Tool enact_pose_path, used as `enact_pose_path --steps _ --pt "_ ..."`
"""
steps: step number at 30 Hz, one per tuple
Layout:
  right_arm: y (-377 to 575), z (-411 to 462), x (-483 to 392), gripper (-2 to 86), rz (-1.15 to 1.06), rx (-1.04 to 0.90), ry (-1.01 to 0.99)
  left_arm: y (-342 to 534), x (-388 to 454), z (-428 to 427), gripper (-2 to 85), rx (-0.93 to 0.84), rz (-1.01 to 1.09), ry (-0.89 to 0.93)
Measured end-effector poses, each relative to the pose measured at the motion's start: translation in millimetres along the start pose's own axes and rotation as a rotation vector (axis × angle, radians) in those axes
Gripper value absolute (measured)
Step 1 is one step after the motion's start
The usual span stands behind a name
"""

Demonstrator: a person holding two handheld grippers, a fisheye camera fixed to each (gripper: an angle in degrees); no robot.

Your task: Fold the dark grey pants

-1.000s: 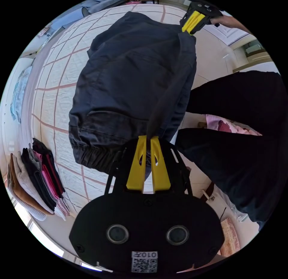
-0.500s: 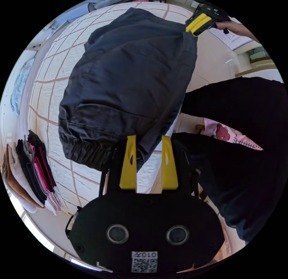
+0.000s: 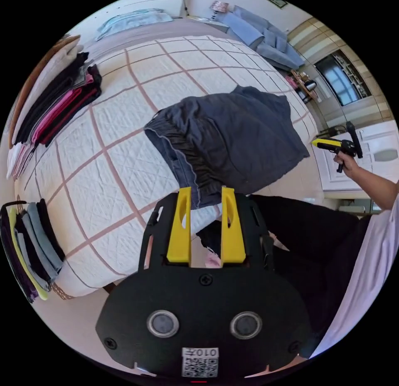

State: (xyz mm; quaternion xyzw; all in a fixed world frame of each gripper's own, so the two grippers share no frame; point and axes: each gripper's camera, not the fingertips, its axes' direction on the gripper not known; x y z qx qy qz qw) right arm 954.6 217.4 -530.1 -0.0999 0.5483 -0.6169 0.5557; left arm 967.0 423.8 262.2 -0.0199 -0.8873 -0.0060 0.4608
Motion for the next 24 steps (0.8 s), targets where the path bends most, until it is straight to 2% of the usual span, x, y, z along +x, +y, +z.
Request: enact_pose_path --steps 3,5,7,9,11,14,16,17,18,19,24 --pt "-57.8 20.5 -3.1 1.4 -0.075 0.028 -0.09 -11.3 -12.3 16.1 10.7 0.029 -0.017 0.006" --pt "-86.3 44.3 -4.9 1.4 -0.116 -0.02 -0.122 -17.0 -17.0 37.1 10.4 -0.026 -0.04 0.007" --pt "-112.9 92.5 -0.6 1.5 -0.113 -0.266 -0.12 -14.2 -24.7 65.5 10.3 -0.111 -0.059 0.019" --pt "-123.7 99.3 8.6 1.7 -0.083 -0.339 -0.168 4.7 -40.6 78.1 10.5 -0.034 -0.095 0.052" --pt "-131.0 78.8 9.6 2.2 -0.099 -0.329 -0.115 16.9 -54.0 69.2 10.7 0.015 -0.147 0.106" --pt "-141.4 9.7 -22.8 3.3 -0.285 -0.106 0.055 53.7 -64.4 34.0 11.1 0.17 -0.215 0.042" --pt "-155.2 -29.8 -65.5 7.0 -0.555 0.152 0.04 80.1 -72.4 26.8 11.9 0.189 -0.271 0.014" --pt "-161.3 -33.9 -76.0 8.6 -0.632 0.204 0.011 95.8 -80.0 32.5 12.7 0.165 -0.315 0.037" --pt "-181.9 -34.5 -96.3 10.6 -0.765 0.222 -0.058 108.6 -87.4 43.2 13.5 0.137 -0.355 0.089" --pt "-211.0 -27.7 -117.0 11.5 -0.869 0.161 -0.109 113.8 -90.1 49.2 13.8 0.124 -0.373 0.108" --pt "-317.8 5.0 -206.6 13.5 -1.239 -0.057 -0.129 120.9 -97.1 88.1 15.5 0.115 -0.377 0.21"
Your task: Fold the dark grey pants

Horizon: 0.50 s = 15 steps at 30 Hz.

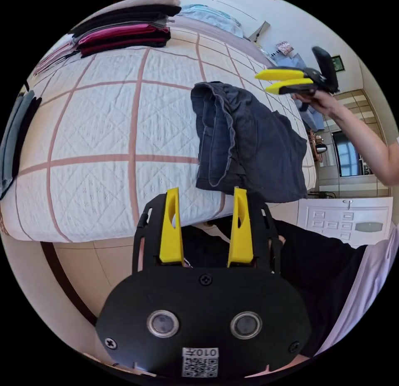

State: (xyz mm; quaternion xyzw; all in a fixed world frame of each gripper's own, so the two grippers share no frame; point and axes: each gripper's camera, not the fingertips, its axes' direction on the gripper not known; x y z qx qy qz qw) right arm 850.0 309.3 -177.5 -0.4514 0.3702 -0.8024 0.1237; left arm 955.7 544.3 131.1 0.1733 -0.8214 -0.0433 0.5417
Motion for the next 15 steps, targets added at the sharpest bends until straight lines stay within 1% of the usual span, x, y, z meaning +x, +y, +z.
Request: enact_pose_path --steps 2,4,7,10,12,15 --pt "-33.4 10.8 18.6 14.3 -0.113 -0.072 -0.102 -2.6 -4.0 10.1 15.6 0.002 0.007 0.035" --pt "-61.9 32.5 33.1 15.2 -0.233 -0.209 -0.209 -4.6 -10.2 18.7 15.6 0.008 0.001 0.079" --pt "-78.4 57.5 37.5 15.3 -0.331 -0.332 -0.322 -5.9 -23.7 33.0 15.3 -0.001 -0.03 0.13" --pt "-82.3 81.7 36.8 14.0 -0.343 -0.378 -0.412 -1.8 -37.9 45.2 14.5 0.017 -0.098 0.167" --pt "-79.1 89.4 32.3 12.7 -0.349 -0.405 -0.406 2.6 -43.4 52.0 13.8 0.035 -0.126 0.168" --pt "-69.6 72.6 23.0 10.5 -0.405 -0.39 -0.397 9.7 -51.6 56.0 11.6 0.04 -0.191 0.206"
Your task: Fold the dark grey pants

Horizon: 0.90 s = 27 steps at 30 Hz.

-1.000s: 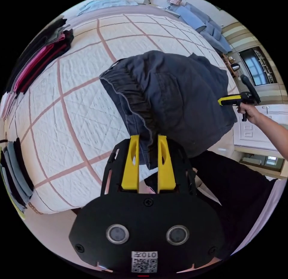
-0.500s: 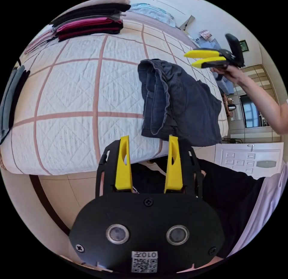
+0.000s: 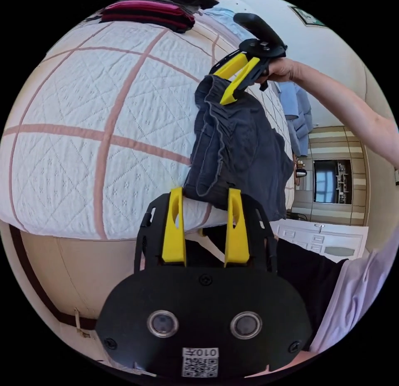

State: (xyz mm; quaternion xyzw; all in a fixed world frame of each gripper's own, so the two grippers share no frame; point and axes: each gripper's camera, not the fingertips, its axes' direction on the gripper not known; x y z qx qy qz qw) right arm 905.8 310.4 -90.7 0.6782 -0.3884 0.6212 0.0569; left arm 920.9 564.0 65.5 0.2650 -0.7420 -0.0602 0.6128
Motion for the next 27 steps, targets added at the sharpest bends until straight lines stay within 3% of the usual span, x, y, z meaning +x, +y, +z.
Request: enact_pose_path --steps 5,13,15,18,27 --pt "56.5 -47.0 -56.3 9.1 -0.142 0.136 0.133 14.2 19.5 -29.5 7.3 0.171 0.005 0.044" --pt "261.4 -86.5 -244.3 8.9 -0.374 0.361 0.425 34.7 261.9 -26.3 5.7 0.178 0.472 -0.501" --pt "303.6 -69.4 -274.2 8.8 -0.359 0.363 0.47 40.5 328.1 12.6 5.8 0.115 0.633 -0.613" --pt "355.1 -23.3 -311.2 8.6 -0.301 0.32 0.535 40.8 376.5 76.8 6.1 0.02 0.777 -0.635" --pt "420.5 94.1 -340.3 9.6 -0.103 0.302 0.569 36.1 408.1 256.5 7.9 -0.241 1.072 -0.658"
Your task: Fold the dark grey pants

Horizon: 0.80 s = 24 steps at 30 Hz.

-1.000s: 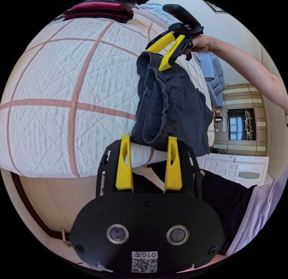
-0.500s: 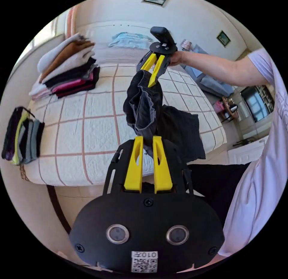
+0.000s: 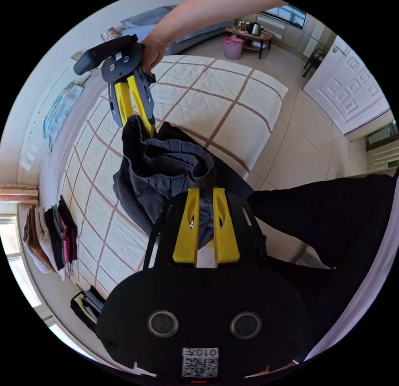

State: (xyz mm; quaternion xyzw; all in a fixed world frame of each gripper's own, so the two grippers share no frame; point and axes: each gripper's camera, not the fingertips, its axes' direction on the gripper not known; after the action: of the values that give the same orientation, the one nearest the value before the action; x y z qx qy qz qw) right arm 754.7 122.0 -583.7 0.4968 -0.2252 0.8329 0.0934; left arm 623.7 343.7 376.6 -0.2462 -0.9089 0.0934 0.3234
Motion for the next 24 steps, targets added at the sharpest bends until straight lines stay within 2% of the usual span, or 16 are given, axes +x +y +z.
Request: enact_pose_path --steps 4,7,11,14,15,16,18,19,21,24 --pt "12.3 14.5 -0.1 10.8 0.103 -0.02 -0.036 -18.0 8.7 45.2 8.3 -0.057 0.047 -0.004" --pt "15.0 8.8 -3.9 10.9 0.2 -0.029 -0.041 -17.1 7.9 68.4 8.4 -0.086 0.094 0.094" --pt "23.2 -6.2 -14.9 9.6 0.351 -0.014 0.018 11.6 -20.7 51.2 8.3 0.025 0.075 0.225" --pt "36.3 -14.7 -12.3 6.9 0.493 -0.127 -0.049 59.2 -76.7 40.1 8.6 0.079 -0.156 0.31" --pt "42.3 -28.8 -3.3 6.2 0.615 -0.095 -0.034 87.0 -105.6 41.9 9.1 0.08 -0.302 0.326" --pt "43.1 -50.4 8.1 5.8 0.707 0.017 -0.012 102.8 -120.5 43.8 9.4 0.083 -0.383 0.33" --pt "29.5 -78.7 32.5 6.4 0.816 0.143 0.081 171.8 -176.5 59.9 10.6 0.121 -0.702 0.379" --pt "11.9 -90.9 52.5 6.8 0.851 0.204 0.133 188.6 -188.9 67.4 11.0 0.125 -0.779 0.41" --pt "-20.7 -94.3 91.5 7.1 0.898 0.247 0.144 243.4 -227.2 102.2 12.0 0.147 -1.02 0.572" --pt "-81.3 -65.6 169.6 6.8 0.923 0.185 -0.052 283.7 -253.6 136.5 12.7 0.276 -1.238 0.801"
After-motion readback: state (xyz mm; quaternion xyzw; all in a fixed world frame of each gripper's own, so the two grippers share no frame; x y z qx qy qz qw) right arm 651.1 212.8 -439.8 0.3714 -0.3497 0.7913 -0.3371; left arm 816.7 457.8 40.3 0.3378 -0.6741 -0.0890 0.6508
